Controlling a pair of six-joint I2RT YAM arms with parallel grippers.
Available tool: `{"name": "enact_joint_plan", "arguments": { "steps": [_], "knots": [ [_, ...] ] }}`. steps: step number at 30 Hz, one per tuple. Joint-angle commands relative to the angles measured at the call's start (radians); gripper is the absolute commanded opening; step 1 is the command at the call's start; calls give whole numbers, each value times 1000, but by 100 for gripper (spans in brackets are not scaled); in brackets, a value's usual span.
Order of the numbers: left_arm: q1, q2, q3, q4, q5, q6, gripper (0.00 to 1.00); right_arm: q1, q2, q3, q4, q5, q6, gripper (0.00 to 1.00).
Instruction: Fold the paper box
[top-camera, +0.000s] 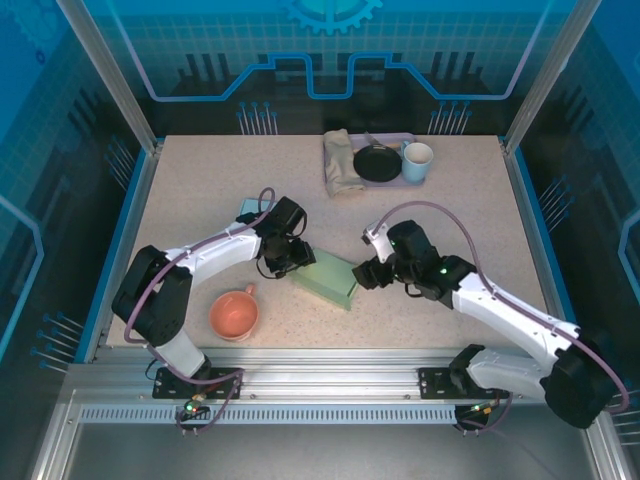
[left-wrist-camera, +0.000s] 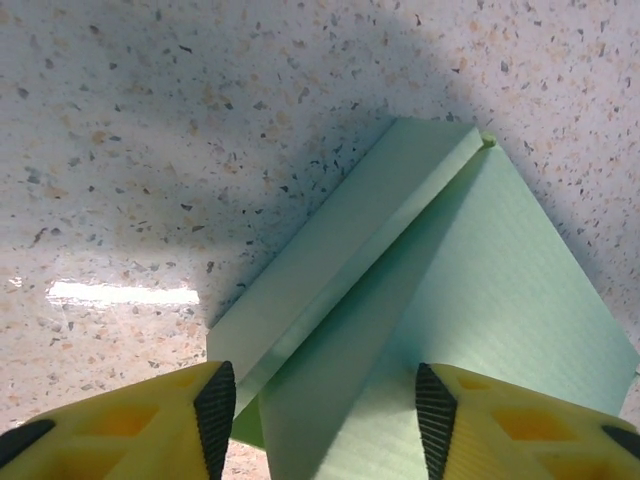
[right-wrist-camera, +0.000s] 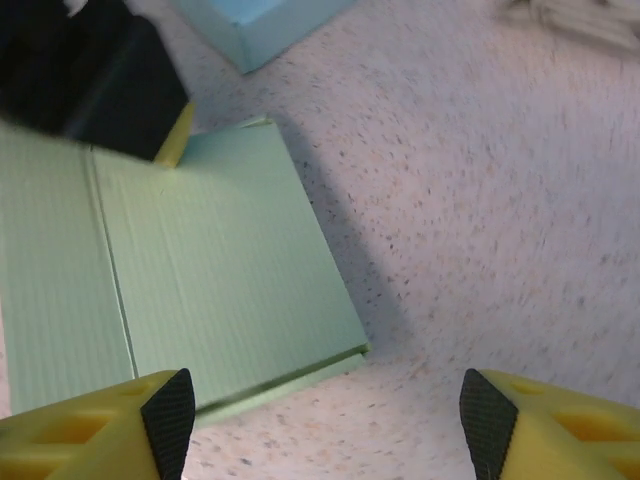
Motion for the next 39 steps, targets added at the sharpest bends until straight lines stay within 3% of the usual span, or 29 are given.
{"name": "enact_joint_plan", "arguments": {
  "steps": [1, 9, 16, 31, 39],
  "knots": [
    [-7, -33, -25, -26, -33, 1, 57, 19, 120, 91, -127, 37, 391, 73],
    [-6, -55, -49, -49, -62, 10, 67, 118, 342, 178, -138, 156, 576, 73],
    [-6, -57, -74, -45, -73, 29, 68, 138, 373, 141, -145, 242, 622, 75],
    [-6, 24, -31, -35, -60, 47, 68, 62, 443, 109, -96, 254, 598, 75],
    [-7, -8, 76, -145, -192, 107, 73, -25, 437, 109, -81, 243, 545, 75]
  ]
}}
